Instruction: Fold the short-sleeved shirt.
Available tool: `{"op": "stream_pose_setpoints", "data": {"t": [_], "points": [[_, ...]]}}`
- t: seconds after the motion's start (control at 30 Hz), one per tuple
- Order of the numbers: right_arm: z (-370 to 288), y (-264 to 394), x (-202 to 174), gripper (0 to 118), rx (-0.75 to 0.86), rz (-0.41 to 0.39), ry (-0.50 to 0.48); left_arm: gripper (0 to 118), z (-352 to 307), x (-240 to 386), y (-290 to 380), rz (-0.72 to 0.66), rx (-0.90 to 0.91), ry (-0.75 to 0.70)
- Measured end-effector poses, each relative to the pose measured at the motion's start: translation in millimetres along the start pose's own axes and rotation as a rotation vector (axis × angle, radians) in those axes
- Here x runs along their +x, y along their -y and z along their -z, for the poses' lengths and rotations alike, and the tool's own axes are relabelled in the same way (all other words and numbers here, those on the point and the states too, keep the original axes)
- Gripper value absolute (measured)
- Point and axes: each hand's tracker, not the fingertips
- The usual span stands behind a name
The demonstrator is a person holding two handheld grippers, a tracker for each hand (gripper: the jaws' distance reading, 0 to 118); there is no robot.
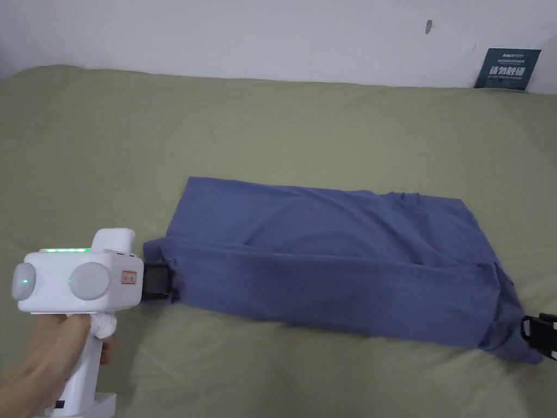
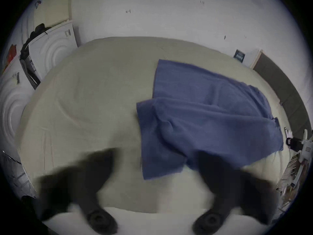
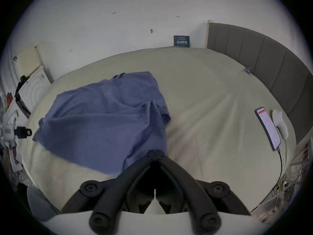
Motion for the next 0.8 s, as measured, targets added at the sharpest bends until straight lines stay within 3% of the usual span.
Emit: {"op": "stream_pose_setpoints", "data": {"t": [0.07, 0.13, 0.2, 0.23, 0.33, 0.37, 0.4, 0.43, 0.47, 0.53, 0.57, 0.63, 0.67, 0.7, 0.8], "points": [[5, 0, 0, 0, -0.005, -0.003, -0.005, 108, 7, 3, 2, 0.013, 0.018, -0.049], [9, 0, -2, 0, -0.016, -0.005, -0.012, 108, 18, 7, 0, 0.04, -0.018, -0.07], [15, -1, -2, 0, -0.032, -0.02, -0.015, 95, 41, 3, 0, 0.043, -0.034, -0.063], [17, -2, -2, 3, -0.034, -0.029, -0.015, 82, 46, 1, 0, 0.037, -0.04, -0.051], [23, -5, -4, 18, -0.037, -0.037, -0.009, 67, 37, 2, -3, 0.026, -0.01, 0.012], [28, -8, -3, 63, -0.052, -0.026, -0.012, 24, 38, 4, -4, 0.053, -0.003, 0.028], [34, -8, -3, 100, -0.089, -0.015, -0.025, 4, 38, 7, -3, 0.071, 0.017, -0.034], [40, -9, -3, 118, -0.128, -0.013, -0.049, 4, 40, 6, -5, 0.086, -0.007, -0.023], [44, -11, -4, 110, -0.085, -0.02, -0.046, 4, 35, 8, -2, 0.081, -0.011, -0.008], [58, -15, -7, 108, -0.136, -0.032, -0.022, 4, 32, 7, 0, 0.063, -0.014, -0.005], [64, -10, -4, 94, -0.137, -0.028, -0.029, 4, 30, 7, 0, 0.045, -0.012, 0.0], [65, -10, -2, 23, -0.136, -0.04, -0.038, 4, 30, 6, 0, 0.045, -0.009, -0.004], [62, -10, -3, 13, -0.11, -0.045, -0.074, 4, 27, 6, 0, 0.054, -0.003, -0.015], [55, -8, -6, 8, -0.11, -0.044, -0.05, 4, 24, 8, 1, 0.06, -0.001, -0.024], [40, -8, -3, 6, -0.08, -0.061, -0.055, 4, 14, 5, 2, 0.065, 0.014, -0.037]]}}
